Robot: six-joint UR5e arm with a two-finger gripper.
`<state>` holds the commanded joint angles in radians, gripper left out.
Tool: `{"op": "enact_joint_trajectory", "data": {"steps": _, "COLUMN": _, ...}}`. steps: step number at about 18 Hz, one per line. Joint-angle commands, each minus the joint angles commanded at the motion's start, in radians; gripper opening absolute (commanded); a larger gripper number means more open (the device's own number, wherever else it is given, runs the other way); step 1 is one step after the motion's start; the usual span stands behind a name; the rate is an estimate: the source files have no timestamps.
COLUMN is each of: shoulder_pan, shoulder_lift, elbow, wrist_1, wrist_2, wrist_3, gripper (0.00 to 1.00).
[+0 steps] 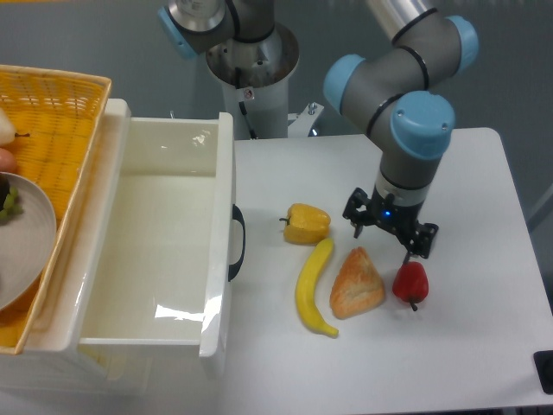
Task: Pick up the red pepper
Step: 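Move the open gripper over the small red pepper, then lower the gripper around the red pepper and close on it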
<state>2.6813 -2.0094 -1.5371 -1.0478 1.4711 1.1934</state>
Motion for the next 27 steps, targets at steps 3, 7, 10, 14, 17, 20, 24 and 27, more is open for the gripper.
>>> {"op": "enact_joint_trajectory", "data": {"steps": 3, "shoulder_pan": 0.009, "shoulder_lift": -0.018, "elbow": 0.017, "wrist_1": 0.003, "wrist_2": -0.002, "wrist_3": 0.002, "gripper": 1.00}}
{"op": "enact_joint_trajectory", "data": {"steps": 7, "shoulder_pan": 0.018, "shoulder_lift": -0.041, "elbow": 0.022, "wrist_1": 0.006, "wrist_2": 0.000, "wrist_3": -0.047, "gripper": 1.00}}
{"op": "enact_joint_trajectory", "data": {"steps": 10, "shoulder_pan": 0.034, "shoulder_lift": -0.061, "elbow": 0.023, "wrist_1": 0.011, "wrist_2": 0.000, "wrist_3": -0.147, "gripper": 1.00}}
{"op": "enact_joint_trajectory", "data": {"steps": 14, "shoulder_pan": 0.043, "shoulder_lift": -0.094, "elbow": 0.025, "wrist_1": 0.046, "wrist_2": -0.002, "wrist_3": -0.308, "gripper": 1.00}}
{"op": "enact_joint_trajectory", "data": {"steps": 17, "shoulder_pan": 0.049, "shoulder_lift": -0.133, "elbow": 0.025, "wrist_1": 0.077, "wrist_2": -0.002, "wrist_3": -0.391, "gripper": 1.00}}
{"op": "enact_joint_trajectory", "data": {"steps": 20, "shoulder_pan": 0.048, "shoulder_lift": -0.144, "elbow": 0.017, "wrist_1": 0.078, "wrist_2": -0.002, "wrist_3": -0.394, "gripper": 1.00}}
{"op": "enact_joint_trajectory", "data": {"steps": 24, "shoulder_pan": 0.048, "shoulder_lift": -0.160, "elbow": 0.021, "wrist_1": 0.080, "wrist_2": 0.000, "wrist_3": -0.393, "gripper": 1.00}}
{"op": "enact_joint_trajectory", "data": {"steps": 27, "shoulder_pan": 0.046, "shoulder_lift": -0.169, "elbow": 0.026, "wrist_1": 0.080, "wrist_2": 0.000, "wrist_3": -0.393, "gripper": 1.00}}
